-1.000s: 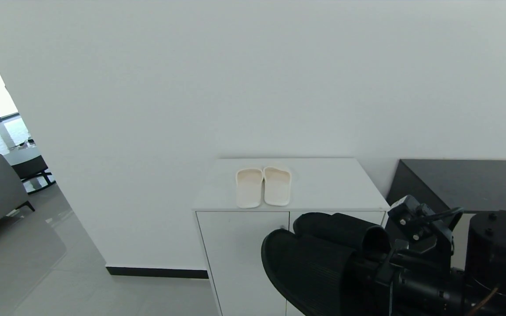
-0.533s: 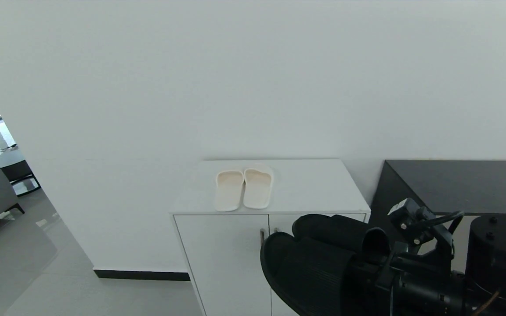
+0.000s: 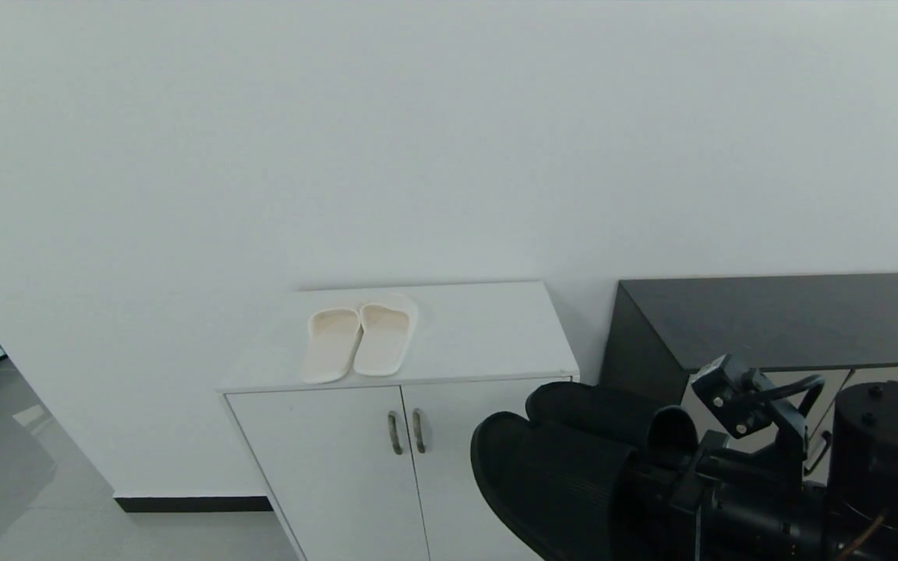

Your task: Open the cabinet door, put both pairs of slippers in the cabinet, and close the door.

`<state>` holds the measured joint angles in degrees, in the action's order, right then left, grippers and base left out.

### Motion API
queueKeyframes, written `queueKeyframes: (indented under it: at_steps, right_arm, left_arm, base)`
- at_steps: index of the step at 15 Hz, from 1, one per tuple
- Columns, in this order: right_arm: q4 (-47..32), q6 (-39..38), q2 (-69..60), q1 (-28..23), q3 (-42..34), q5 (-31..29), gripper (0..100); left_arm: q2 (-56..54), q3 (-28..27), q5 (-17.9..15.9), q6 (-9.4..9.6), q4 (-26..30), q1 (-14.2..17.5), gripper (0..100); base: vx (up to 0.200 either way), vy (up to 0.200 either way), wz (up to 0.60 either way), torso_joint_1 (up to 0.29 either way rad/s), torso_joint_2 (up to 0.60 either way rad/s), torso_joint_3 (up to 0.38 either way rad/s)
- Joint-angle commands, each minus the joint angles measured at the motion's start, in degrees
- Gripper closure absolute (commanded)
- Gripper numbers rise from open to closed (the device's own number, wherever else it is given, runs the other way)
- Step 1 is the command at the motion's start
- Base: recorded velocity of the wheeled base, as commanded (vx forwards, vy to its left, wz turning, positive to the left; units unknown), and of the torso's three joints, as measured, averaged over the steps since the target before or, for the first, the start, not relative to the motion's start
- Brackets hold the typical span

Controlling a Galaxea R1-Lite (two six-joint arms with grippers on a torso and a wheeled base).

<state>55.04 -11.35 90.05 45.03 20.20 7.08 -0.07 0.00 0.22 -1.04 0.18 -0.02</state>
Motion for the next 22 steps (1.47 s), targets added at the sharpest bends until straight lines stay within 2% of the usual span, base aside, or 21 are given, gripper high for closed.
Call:
queueKeyframes:
  at_steps: [1, 4, 11, 22]
  right_arm:
    - [-0.02, 0.01, 0.3, 0.06, 0.02, 0.04, 100]
    - [-0.02, 0.01, 0.3, 0.06, -0.42, 0.04, 100]
    - [-0.02, 0.01, 0.83, 0.06, -0.42, 0.04, 100]
    - [-0.02, 0.01, 0.91, 0.06, -0.51, 0.04, 100]
  left_arm:
    - [0.07, 0.0, 0.04, -0.02, -0.01, 0.02, 100]
    - [0.07, 0.0, 0.04, -0.02, -0.01, 0.02, 100]
    - [0.07, 0.0, -0.13, 0.42, -0.01, 0.02, 100]
    - [0.07, 0.0, -0.22, 0.42, -0.01, 0.02, 100]
  base:
    - [0.0, 0.0, 0.0, 0.0, 0.0, 0.0]
    - [0.0, 0.0, 0.0, -0.022, 0.03, 0.025]
    - [0.0, 0.0, 0.0, -0.163, 0.34, 0.185]
    - [0.0, 0.0, 0.0, -0.215, 0.48, 0.256]
